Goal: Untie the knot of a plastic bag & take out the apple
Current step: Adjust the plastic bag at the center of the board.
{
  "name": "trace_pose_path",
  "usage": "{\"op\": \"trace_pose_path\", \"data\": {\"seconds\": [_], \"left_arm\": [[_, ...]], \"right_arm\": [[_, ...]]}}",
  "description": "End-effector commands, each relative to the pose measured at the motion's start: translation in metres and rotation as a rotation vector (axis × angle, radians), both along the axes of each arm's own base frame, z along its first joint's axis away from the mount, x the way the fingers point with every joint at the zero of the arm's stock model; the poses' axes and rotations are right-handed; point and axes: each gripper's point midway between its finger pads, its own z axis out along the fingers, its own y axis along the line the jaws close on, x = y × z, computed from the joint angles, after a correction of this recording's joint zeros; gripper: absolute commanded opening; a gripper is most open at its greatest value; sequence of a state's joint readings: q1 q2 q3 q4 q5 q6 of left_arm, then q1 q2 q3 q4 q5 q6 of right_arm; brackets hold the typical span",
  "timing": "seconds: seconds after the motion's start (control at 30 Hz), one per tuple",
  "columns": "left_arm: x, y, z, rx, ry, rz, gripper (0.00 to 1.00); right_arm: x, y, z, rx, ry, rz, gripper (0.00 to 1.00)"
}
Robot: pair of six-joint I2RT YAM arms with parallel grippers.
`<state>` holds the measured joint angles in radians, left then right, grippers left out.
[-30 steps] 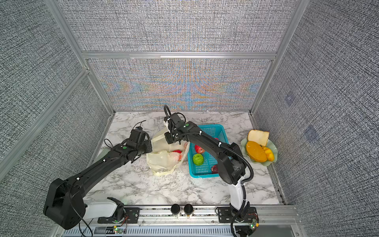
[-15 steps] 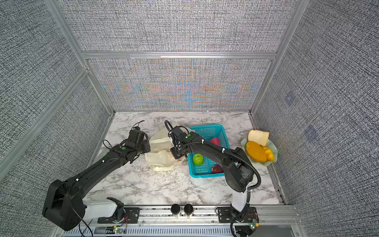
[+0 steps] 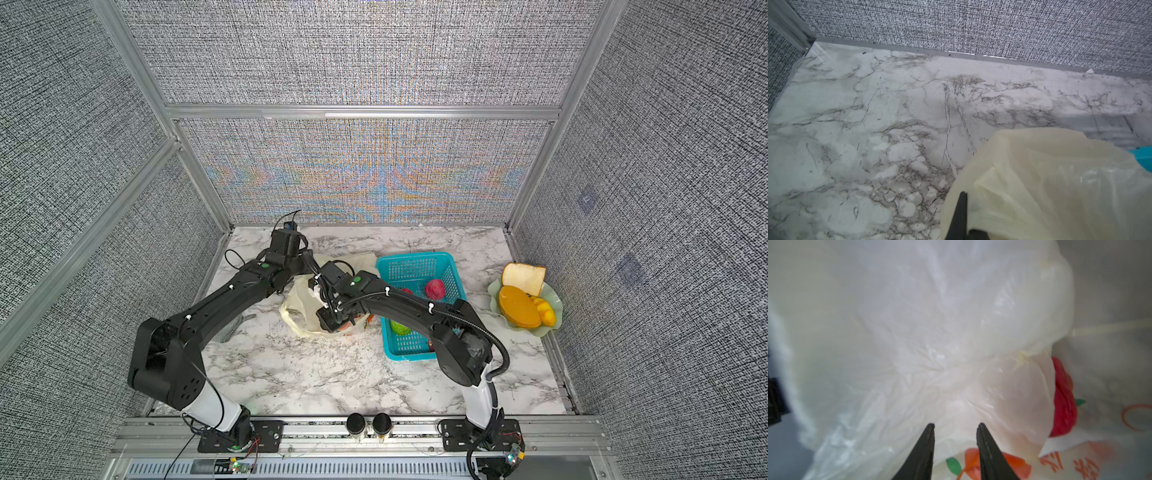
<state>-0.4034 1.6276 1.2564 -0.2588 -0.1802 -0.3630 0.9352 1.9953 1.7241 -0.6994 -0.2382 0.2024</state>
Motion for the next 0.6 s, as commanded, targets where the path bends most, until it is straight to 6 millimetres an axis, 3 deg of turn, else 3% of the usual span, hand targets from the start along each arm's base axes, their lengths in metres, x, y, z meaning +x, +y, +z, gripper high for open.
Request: {"op": "trace_pose_path", "data": {"seconds": [0.0,0.07,0.13,0.27,0.4,0.5,0.57], "left_arm": [[0.016,-0.013,0.015,-0.010,-0.051,-0.056,0.00],[0.024,-0.022,0.024,-0.023,-0.077,-0.088,0.00],[0.032,-0.029,0.033,-0.031,-0.103,-0.120,0.00],[0.036,-0.030,0.057,-0.018,-0.125,-0.126,0.11],[0.021,-0.025,0.076,0.011,-0.130,-0.157,0.34],[0.004,-0.021,0.085,0.008,-0.122,-0.178,0.46],[-0.007,-0.017,0.093,0.005,-0.127,-0.176,0.50]], "right_arm": [[-0.001,0.026,0.017,0.108,0.053,0.032,0.36],[0.008,0.030,0.025,0.140,0.039,0.012,0.36],[0.024,0.022,0.031,0.136,-0.002,-0.048,0.39],[0.061,-0.026,0.030,0.038,-0.083,-0.198,0.40],[0.082,-0.061,0.024,-0.038,-0.127,-0.255,0.41],[0.090,-0.065,0.024,-0.046,-0.133,-0.258,0.43],[0.092,-0.061,0.028,-0.037,-0.135,-0.255,0.43]]}}
